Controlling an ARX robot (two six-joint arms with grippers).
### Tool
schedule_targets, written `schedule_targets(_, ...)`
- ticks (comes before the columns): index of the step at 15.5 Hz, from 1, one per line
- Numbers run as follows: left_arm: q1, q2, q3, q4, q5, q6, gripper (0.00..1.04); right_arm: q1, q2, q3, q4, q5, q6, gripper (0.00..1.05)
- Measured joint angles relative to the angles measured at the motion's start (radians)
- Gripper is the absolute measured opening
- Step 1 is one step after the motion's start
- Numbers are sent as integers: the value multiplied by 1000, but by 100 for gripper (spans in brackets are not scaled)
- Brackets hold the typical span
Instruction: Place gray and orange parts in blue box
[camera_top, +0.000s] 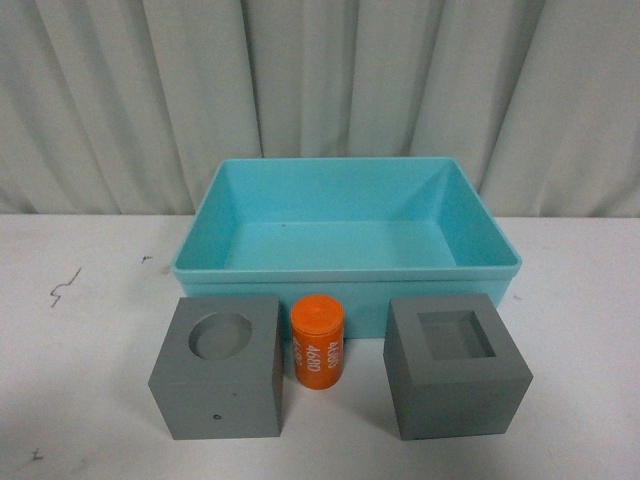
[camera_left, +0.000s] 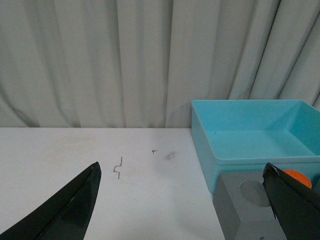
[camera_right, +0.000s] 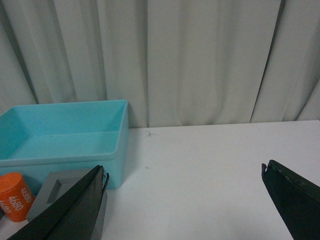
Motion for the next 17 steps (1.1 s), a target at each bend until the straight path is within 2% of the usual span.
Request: schedule_targets(17,0,0,0,0,0,0,98,0,0,0,0,0,0,98)
